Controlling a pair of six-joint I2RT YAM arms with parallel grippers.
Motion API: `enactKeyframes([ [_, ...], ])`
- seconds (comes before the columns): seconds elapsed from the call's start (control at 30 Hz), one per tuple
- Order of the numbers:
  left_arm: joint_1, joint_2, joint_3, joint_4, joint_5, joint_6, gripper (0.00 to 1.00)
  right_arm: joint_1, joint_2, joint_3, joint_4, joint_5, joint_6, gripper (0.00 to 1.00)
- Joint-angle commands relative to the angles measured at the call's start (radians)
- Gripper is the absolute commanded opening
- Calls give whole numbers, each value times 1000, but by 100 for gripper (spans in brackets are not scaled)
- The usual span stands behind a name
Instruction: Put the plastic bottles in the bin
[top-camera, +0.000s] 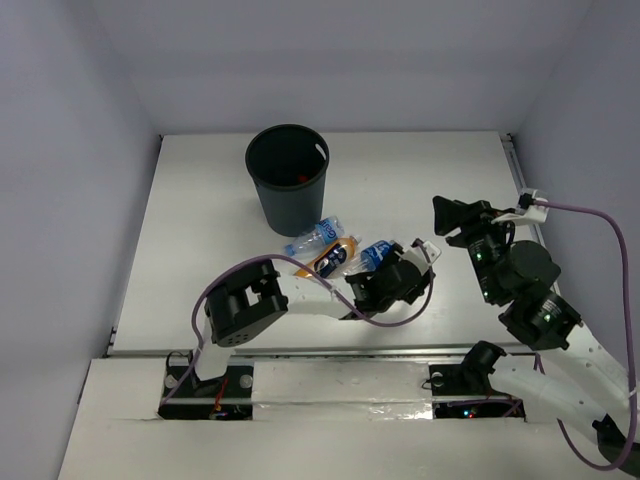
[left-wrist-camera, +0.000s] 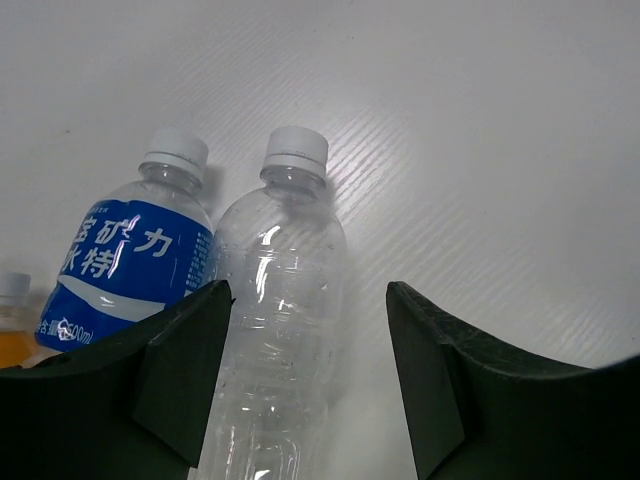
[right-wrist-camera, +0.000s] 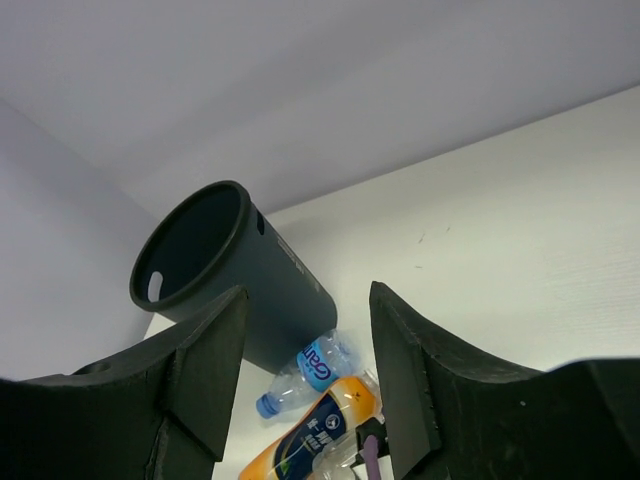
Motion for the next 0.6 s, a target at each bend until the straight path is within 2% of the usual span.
enactKeyframes([
  [0.0,0,33,43,-16,2,-1,59,-2,2,-14,41,-14,8,58],
  [0.47,0,99,82,-17,80,-36,62,-2,17,-4,42,-38,7,59],
  [0.57,0,96,79,-5,88,-45,53,-2,10,-4,34,-35,8,61],
])
